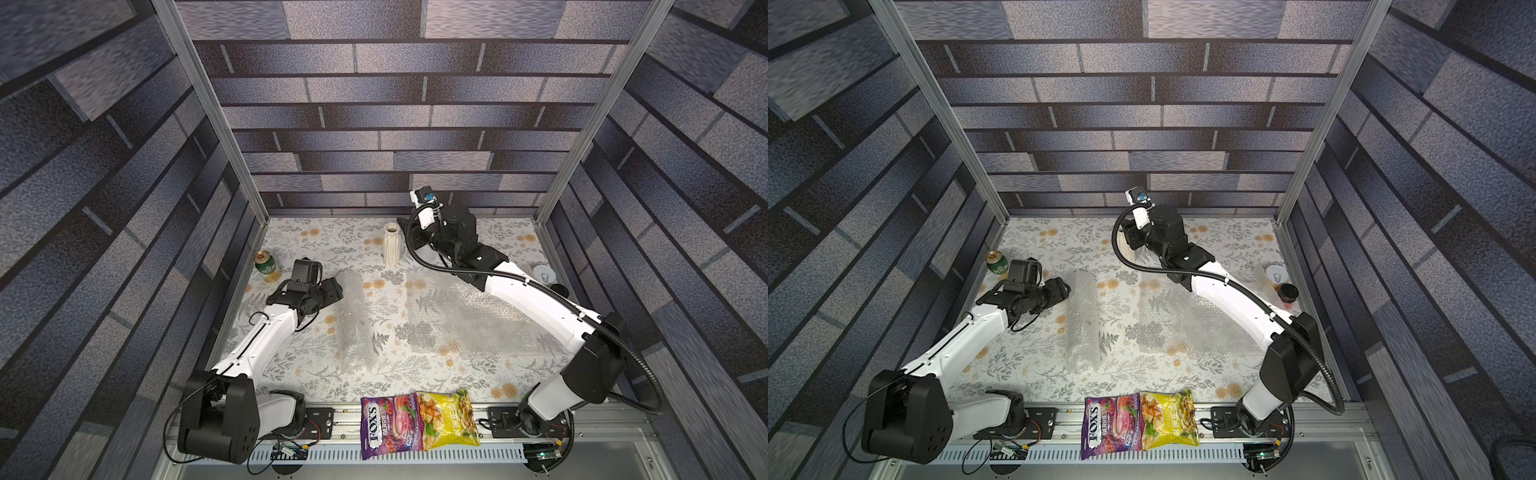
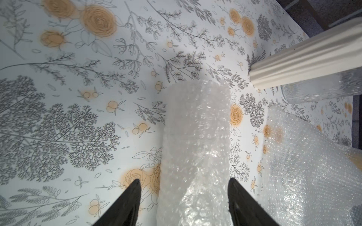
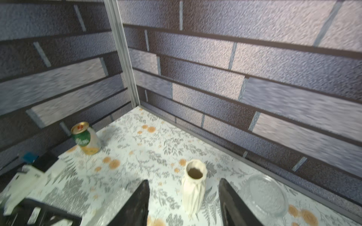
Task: Unwrap the vase from the bubble wrap
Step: Unwrap the bubble wrap at the center of the board.
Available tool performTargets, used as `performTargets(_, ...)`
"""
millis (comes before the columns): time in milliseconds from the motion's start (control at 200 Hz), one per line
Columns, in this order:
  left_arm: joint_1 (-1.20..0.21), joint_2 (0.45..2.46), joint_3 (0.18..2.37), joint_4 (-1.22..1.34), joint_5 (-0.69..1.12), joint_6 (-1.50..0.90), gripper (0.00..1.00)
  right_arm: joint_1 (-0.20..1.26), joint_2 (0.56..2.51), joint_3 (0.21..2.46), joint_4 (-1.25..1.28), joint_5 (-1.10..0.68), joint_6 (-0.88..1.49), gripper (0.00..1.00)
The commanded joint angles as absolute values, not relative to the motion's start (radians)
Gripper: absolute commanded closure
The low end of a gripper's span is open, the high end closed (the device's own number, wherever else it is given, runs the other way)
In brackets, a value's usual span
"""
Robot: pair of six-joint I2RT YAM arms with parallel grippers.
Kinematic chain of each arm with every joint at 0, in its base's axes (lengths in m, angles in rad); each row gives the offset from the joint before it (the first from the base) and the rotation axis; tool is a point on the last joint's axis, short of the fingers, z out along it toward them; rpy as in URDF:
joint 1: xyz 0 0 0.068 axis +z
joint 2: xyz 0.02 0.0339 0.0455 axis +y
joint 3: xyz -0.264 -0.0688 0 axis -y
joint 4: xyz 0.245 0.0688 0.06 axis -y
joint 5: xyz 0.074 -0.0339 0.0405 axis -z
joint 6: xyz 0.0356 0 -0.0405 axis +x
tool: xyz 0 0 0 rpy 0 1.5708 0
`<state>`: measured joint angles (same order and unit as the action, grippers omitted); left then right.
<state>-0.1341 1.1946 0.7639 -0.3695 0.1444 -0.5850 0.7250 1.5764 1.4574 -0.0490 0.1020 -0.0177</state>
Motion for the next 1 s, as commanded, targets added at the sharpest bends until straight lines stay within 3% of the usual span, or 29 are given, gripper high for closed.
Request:
performTargets(0,-0.114,1.132,0.725,-0.423,0.095,-0.624,0.31,0.764,1.566,1.446,-0.310,0.031,0.105,0.46)
performTargets(476,-0.066,1.061,0.624,-0.445,0.105,-0.653,0.24,0.993,1.835,1.684,-0.688,-0.049,0.205,0.49)
performTargets(997,-0.020,1.025,0.600,-0.441,0.135,-0.639,0.23,1.086,2.167,2.004,-0.905,-0.037,0.211,0.50)
